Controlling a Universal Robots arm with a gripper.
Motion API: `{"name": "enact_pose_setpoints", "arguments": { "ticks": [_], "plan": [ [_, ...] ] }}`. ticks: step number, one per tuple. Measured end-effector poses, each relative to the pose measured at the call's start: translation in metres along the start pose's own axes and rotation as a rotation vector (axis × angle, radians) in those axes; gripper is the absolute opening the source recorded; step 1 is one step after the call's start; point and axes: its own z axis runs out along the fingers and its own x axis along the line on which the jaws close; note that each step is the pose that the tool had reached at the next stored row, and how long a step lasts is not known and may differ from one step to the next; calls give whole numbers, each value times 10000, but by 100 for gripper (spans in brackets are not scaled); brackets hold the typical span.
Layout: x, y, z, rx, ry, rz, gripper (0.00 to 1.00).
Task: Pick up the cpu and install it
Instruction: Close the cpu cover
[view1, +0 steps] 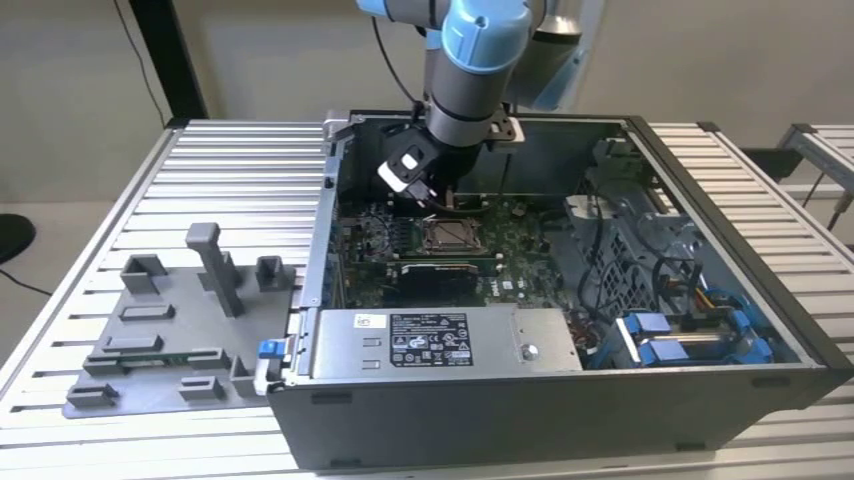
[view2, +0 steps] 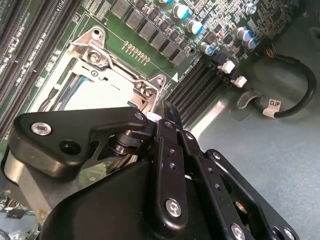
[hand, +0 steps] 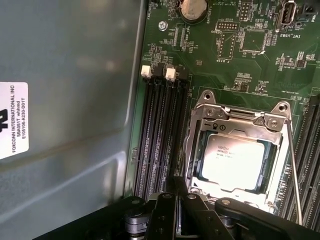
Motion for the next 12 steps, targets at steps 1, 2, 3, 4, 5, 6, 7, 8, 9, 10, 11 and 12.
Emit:
{"name": "enact_pose_setpoints", "arguments": {
  "ticks": [1,2,3,4,5,6,7,8,9,10,11,12],
  "plan": [
    [-1,3,1,0,-3,0,0],
    [-2,7,3,0,-5,0,0],
    [-3,11,4,1,-8,1,0],
    [-4,14,6,1,-10,1,0],
    [-5,18,7,1,-13,1,0],
    [-6,22,9,2,-17,2,0],
    [-7,26,10,2,-20,2,0],
    [-8,31,11,3,-24,3,0],
    [-9,36,11,3,-27,2,0],
    [-9,41,11,3,-30,2,0],
    [-10,45,11,3,-33,2,0],
    [-11,50,12,4,-34,3,0]
  ]
}}
